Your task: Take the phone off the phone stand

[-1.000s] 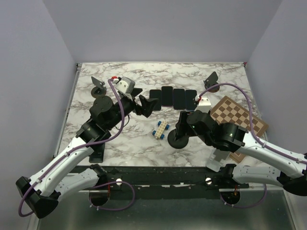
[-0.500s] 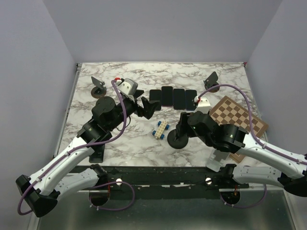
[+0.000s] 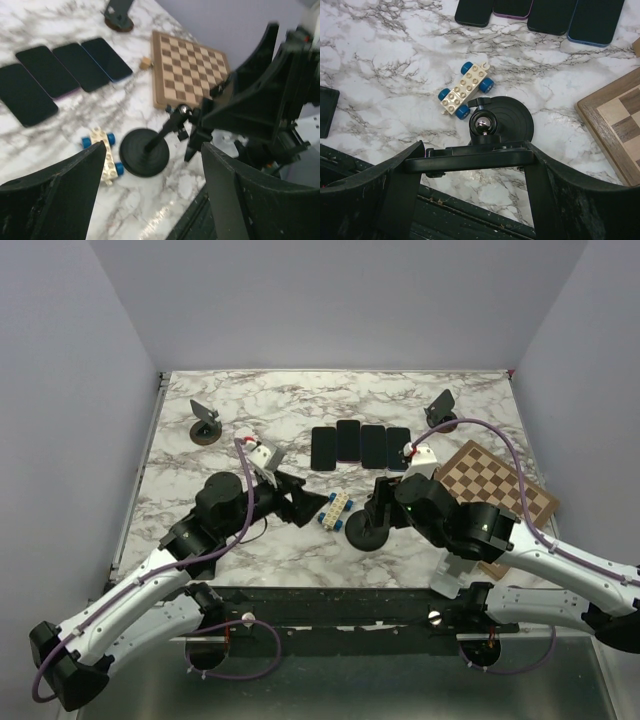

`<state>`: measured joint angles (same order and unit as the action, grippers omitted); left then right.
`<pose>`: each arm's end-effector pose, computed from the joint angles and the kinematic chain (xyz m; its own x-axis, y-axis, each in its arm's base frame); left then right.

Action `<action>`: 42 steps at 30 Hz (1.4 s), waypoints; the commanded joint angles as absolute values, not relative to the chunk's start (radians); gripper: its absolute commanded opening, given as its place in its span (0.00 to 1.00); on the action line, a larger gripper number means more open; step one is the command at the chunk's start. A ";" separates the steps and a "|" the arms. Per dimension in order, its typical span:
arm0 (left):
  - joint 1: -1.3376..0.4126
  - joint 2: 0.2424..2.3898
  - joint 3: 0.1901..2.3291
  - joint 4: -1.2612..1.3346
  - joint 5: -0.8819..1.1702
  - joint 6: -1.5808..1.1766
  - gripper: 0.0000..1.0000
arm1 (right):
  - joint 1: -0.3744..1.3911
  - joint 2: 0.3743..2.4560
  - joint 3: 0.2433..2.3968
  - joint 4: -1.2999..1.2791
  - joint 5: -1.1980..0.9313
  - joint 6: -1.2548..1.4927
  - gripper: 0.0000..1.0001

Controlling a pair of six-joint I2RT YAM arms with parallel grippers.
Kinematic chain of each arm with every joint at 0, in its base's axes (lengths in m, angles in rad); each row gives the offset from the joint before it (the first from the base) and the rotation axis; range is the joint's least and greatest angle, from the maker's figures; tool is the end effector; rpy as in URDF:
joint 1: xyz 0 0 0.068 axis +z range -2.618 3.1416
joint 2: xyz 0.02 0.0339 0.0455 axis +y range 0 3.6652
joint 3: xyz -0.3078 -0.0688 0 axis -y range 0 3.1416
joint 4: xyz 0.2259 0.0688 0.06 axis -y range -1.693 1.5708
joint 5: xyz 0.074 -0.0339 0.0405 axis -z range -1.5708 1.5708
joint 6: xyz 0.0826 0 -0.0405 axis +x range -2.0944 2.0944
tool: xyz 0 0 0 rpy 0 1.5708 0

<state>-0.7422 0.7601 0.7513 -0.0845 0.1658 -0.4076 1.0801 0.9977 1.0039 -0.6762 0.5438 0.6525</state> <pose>0.1221 -0.1304 0.3691 -0.3753 -0.1863 -0.9080 0.6960 0.5903 -0.4088 0.1282 0.1492 0.3437 -0.5748 0.0268 -0.8179 -0.2702 0.9372 0.2206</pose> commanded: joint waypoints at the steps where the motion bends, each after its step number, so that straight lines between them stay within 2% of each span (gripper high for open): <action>1: -0.812 0.766 0.617 -0.006 0.256 -0.539 0.84 | 1.085 0.963 0.990 -0.606 0.500 0.660 0.01; 7: -1.005 0.895 0.630 0.076 0.120 -0.492 0.78 | 1.085 0.974 0.998 -0.599 0.470 0.650 0.01; 11: -1.071 0.979 0.675 0.089 0.035 -0.424 0.73 | 1.085 0.973 1.002 -0.595 0.451 0.649 0.01; 17: -1.079 1.054 0.702 0.151 -0.033 -0.390 0.59 | 1.085 0.961 0.997 -0.592 0.434 0.647 0.01; 28: -1.079 1.148 0.749 0.189 0.000 -0.378 0.49 | 1.085 0.961 0.988 -0.585 0.427 0.650 0.01; 35: -1.080 1.160 0.747 0.196 0.029 -0.380 0.37 | 1.085 0.966 0.983 -0.581 0.425 0.650 0.01; 39: -1.080 1.167 0.743 0.199 0.055 -0.385 0.36 | 1.086 0.971 0.988 -0.581 0.430 0.648 0.01; 42: -1.080 1.166 0.734 0.198 0.075 -0.389 0.41 | 1.085 0.975 0.995 -0.582 0.431 0.644 0.01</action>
